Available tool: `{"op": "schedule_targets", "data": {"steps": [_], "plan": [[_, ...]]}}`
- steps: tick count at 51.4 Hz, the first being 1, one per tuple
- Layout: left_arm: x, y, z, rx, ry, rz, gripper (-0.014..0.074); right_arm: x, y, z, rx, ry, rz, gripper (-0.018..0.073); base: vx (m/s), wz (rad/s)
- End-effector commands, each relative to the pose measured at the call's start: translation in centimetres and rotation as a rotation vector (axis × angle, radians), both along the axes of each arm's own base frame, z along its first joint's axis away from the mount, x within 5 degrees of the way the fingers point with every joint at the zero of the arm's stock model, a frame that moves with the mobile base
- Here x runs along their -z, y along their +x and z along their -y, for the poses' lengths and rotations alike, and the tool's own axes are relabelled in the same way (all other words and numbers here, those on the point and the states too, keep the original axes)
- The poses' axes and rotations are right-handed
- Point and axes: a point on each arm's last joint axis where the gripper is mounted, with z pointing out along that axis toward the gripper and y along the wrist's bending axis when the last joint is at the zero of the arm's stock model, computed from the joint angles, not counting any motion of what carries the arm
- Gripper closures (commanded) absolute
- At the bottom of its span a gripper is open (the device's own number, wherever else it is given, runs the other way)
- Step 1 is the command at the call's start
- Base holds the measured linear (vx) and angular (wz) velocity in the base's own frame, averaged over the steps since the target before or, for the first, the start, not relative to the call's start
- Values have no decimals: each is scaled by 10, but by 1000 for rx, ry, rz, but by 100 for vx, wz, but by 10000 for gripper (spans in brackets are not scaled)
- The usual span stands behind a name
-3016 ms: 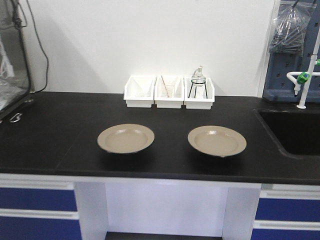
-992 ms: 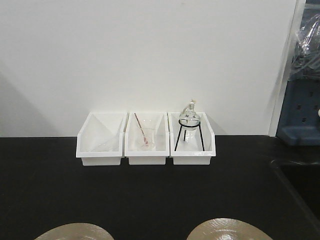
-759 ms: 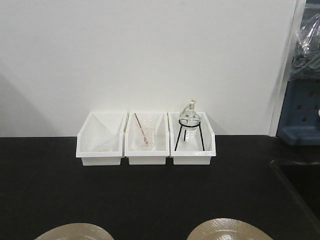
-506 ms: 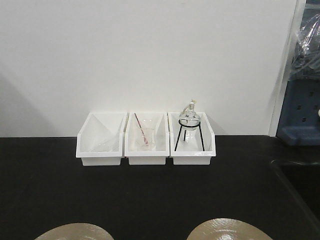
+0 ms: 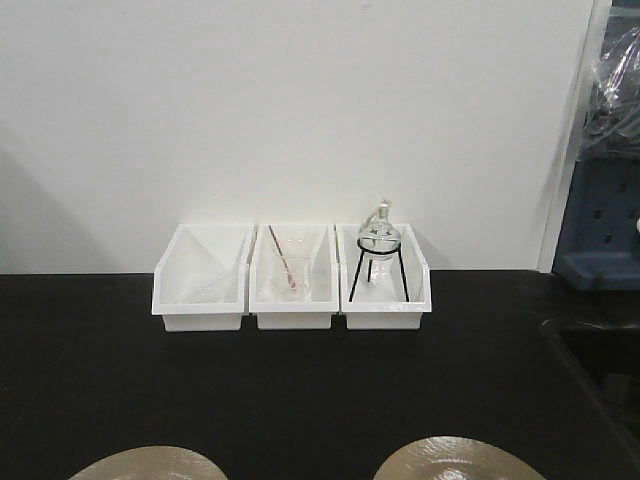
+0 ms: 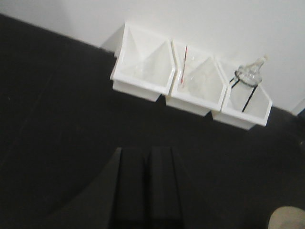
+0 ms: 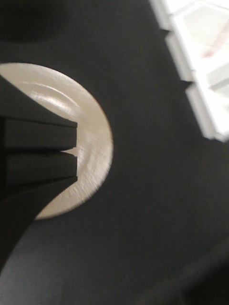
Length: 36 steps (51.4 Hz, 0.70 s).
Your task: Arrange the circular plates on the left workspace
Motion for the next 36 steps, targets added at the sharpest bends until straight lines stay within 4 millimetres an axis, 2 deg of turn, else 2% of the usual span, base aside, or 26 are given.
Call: {"op": "schedule_targets", "data": {"steps": [1, 9, 15, 17, 18, 29, 36], "plan": [[-12, 26, 7, 52, -15, 5, 596, -14, 28, -12, -173, 50, -6, 561, 0, 0], [7, 65, 22, 209, -19, -190, 596, 2, 62, -30, -406, 184, -88, 561, 0, 0], [29, 89, 22, 297, -101, -352, 596, 20, 77, -34, -475, 241, -122, 561, 0, 0], [38, 96, 17, 309, -146, -400, 596, 27, 81, -35, -481, 248, -141, 561, 0, 0], [52, 104, -4, 296, -204, -466, 596, 37, 85, -35, -499, 255, -178, 561, 0, 0], [80, 98, -46, 270, -172, -669, 596, 40, 86, -35, -518, 235, -168, 561, 0, 0], [90, 93, -56, 240, -94, -770, 596, 40, 87, -35, -515, 233, -165, 561, 0, 0]]}}
